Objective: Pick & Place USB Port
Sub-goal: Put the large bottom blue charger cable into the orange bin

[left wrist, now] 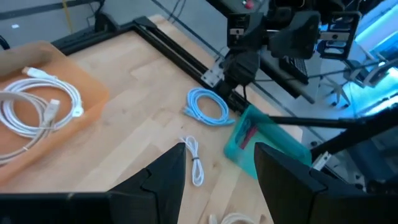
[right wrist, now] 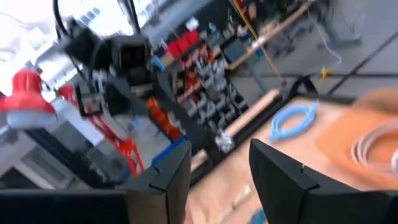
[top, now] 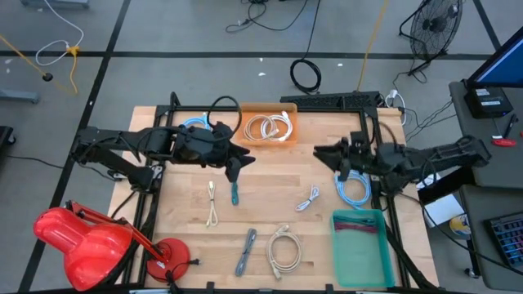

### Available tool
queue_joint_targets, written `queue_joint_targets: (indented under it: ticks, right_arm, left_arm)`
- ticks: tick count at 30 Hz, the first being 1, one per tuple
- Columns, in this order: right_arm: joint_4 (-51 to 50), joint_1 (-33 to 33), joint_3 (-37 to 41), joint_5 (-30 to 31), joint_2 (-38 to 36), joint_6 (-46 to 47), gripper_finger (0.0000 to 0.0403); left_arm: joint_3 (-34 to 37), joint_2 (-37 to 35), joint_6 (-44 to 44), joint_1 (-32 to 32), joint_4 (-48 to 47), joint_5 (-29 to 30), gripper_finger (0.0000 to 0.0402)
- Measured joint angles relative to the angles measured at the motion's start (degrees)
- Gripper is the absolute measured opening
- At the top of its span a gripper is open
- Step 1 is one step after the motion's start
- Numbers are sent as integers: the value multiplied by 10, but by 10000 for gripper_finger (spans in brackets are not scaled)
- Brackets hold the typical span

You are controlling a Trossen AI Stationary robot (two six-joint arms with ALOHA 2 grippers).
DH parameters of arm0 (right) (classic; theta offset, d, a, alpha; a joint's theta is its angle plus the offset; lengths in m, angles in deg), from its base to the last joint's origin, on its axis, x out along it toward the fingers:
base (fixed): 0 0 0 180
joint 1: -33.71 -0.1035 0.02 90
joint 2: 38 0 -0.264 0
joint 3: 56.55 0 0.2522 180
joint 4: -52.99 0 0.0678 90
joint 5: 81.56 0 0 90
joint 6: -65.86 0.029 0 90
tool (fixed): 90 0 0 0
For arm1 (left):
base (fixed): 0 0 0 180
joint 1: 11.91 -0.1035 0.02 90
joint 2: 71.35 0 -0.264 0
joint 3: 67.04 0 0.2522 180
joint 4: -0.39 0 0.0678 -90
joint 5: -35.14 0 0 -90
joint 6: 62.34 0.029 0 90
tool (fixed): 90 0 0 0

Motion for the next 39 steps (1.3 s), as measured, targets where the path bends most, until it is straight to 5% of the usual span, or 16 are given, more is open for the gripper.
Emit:
queue_joint_targets:
  ticks: [11, 21, 31, 39]
  right_arm:
    - [16, 202, 0, -252, 20, 19, 155]
    - [39, 352, 0, -499, 100, 48, 155]
    - [36, 401, 0, -624, 173, 22, 155]
    - [33, 406, 0, -665, 186, -13, 155]
  left_arm:
    - [0, 0, -60, -55, -2, -32, 191]
    - [0, 6, -94, -94, -4, -4, 191]
    - [0, 14, -84, -129, -6, 4, 191]
    - [0, 21, -67, -140, -7, 0, 191]
